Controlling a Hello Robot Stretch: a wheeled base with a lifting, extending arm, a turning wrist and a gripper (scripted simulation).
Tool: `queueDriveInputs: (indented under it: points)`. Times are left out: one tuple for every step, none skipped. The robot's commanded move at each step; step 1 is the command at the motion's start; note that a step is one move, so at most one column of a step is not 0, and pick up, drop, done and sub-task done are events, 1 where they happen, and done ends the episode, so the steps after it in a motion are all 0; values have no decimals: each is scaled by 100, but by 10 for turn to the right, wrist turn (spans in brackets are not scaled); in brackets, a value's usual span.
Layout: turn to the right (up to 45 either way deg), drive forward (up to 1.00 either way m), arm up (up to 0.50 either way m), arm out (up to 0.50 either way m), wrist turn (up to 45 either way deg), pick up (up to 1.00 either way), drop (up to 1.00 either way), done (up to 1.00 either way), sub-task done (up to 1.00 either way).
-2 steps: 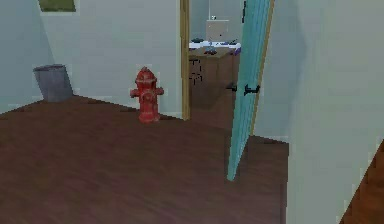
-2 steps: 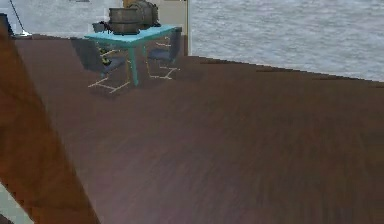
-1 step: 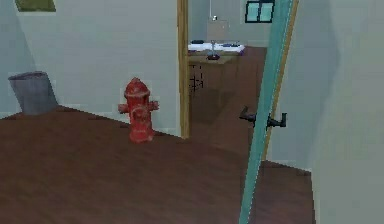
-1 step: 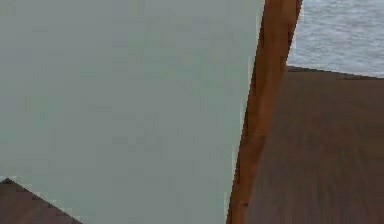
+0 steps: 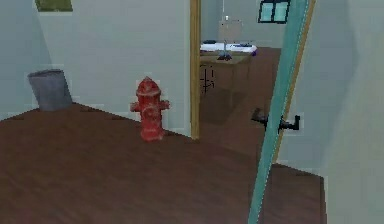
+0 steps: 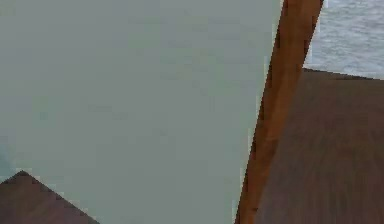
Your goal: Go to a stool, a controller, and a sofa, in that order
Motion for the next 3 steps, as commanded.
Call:
queueDriveInputs:
  points:
    - [0,80,0,0,0,0,0,0,0]
    - [-420,0,0,0,0,0,0,0,0]
    - [0,65,0,0,0,0,0,0,0]
